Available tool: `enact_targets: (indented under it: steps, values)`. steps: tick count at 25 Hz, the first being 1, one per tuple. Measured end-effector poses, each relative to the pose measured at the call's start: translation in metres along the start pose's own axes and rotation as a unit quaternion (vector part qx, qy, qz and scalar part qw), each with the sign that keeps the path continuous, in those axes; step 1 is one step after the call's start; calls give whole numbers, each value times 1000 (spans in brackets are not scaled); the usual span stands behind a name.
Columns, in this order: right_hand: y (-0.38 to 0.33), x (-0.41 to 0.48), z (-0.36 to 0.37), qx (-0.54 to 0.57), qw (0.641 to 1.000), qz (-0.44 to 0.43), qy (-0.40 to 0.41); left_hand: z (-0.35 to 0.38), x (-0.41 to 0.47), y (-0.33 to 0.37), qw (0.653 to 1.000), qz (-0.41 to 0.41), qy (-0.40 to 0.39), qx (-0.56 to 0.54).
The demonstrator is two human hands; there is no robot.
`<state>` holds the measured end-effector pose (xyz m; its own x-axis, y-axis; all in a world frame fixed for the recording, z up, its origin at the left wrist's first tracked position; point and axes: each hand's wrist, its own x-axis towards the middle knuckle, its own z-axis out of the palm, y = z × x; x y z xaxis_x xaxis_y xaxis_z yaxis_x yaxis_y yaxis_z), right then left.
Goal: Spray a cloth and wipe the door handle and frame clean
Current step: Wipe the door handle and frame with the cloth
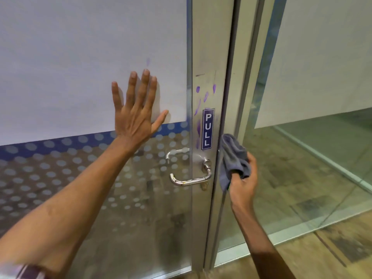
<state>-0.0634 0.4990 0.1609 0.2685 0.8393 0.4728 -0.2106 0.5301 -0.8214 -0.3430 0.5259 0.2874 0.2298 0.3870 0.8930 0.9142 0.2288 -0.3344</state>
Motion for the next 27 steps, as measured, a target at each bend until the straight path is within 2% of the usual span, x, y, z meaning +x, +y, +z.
enact_targets:
  steps: [3,6,9,14,19,21,23,25,27]
  values:
    - [6,1,-5,-127,989,-58,-40,3,-1,1,1000,2,15,-4]
    - [14,-12,6,-249,955,-34,-155,4,0,1,1000,5,22,-7]
    - [22,-28,13,-297,927,3,-229,6,-1,0,999,8,34,-2]
    - [27,-36,17,-340,917,6,-207,4,0,1,999,11,46,-2]
    - [26,-78,63,-380,900,-40,-211,4,1,2,999,9,52,-2]
    - [24,-85,83,-412,878,-44,-241,3,2,2,999,10,53,2]
    - [24,-89,90,-461,840,-76,-276,3,2,2,998,9,55,0]
    - [26,-88,76,-507,792,-127,-317,4,2,1,998,8,57,-1]
    - [26,-82,51,-520,774,-137,-335,3,1,1,998,9,58,-2]
